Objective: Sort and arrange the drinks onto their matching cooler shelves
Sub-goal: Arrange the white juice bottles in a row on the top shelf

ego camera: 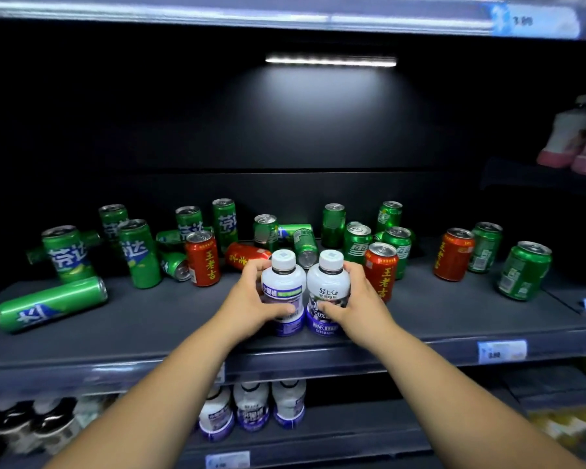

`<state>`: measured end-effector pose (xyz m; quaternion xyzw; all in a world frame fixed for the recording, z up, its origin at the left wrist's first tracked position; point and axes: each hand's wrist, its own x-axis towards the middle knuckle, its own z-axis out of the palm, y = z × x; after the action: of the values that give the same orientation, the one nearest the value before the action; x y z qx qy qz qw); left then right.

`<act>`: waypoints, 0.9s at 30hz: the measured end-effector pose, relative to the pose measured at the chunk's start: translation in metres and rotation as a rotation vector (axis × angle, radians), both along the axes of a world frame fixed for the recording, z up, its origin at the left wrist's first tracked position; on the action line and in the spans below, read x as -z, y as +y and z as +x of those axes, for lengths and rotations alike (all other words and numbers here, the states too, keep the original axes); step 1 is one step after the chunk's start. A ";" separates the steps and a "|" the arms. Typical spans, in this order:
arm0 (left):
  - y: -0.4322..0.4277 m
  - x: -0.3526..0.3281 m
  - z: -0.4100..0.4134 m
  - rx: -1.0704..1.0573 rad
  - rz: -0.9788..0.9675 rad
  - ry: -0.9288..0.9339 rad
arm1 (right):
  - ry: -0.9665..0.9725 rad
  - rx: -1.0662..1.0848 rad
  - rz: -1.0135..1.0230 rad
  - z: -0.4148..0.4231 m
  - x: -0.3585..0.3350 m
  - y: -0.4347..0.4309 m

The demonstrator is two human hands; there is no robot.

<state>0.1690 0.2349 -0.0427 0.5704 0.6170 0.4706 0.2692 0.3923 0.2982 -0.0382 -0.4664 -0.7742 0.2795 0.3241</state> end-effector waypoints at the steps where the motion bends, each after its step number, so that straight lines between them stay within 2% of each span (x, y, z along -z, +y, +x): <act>1: -0.002 0.002 0.001 -0.002 -0.011 0.019 | 0.004 0.000 0.000 -0.001 0.000 0.000; 7: -0.009 0.004 0.021 -0.174 0.030 0.185 | 0.072 -0.030 -0.048 0.004 0.003 0.000; 9: -0.008 0.007 0.023 -0.188 0.033 0.134 | 0.094 -0.040 -0.062 0.005 0.003 0.000; 12: -0.007 0.016 0.014 -0.015 -0.034 -0.028 | 0.105 -0.049 -0.099 0.005 0.008 -0.003; 14: -0.005 0.019 0.008 0.042 -0.063 -0.038 | 0.112 -0.034 -0.139 0.003 0.016 -0.006; 19: -0.003 0.021 0.010 -0.060 -0.039 -0.029 | 0.040 0.075 -0.140 0.001 0.030 -0.007; 24: -0.005 0.027 0.005 0.010 -0.067 -0.056 | -0.063 0.108 -0.136 -0.001 0.032 -0.007; 27: -0.004 0.029 0.006 -0.089 -0.052 -0.044 | -0.098 0.107 -0.117 -0.002 0.031 -0.007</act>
<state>0.1750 0.2308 -0.0720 0.5249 0.6477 0.4781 0.2763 0.3901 0.2914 -0.0692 -0.5383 -0.7453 0.2835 0.2726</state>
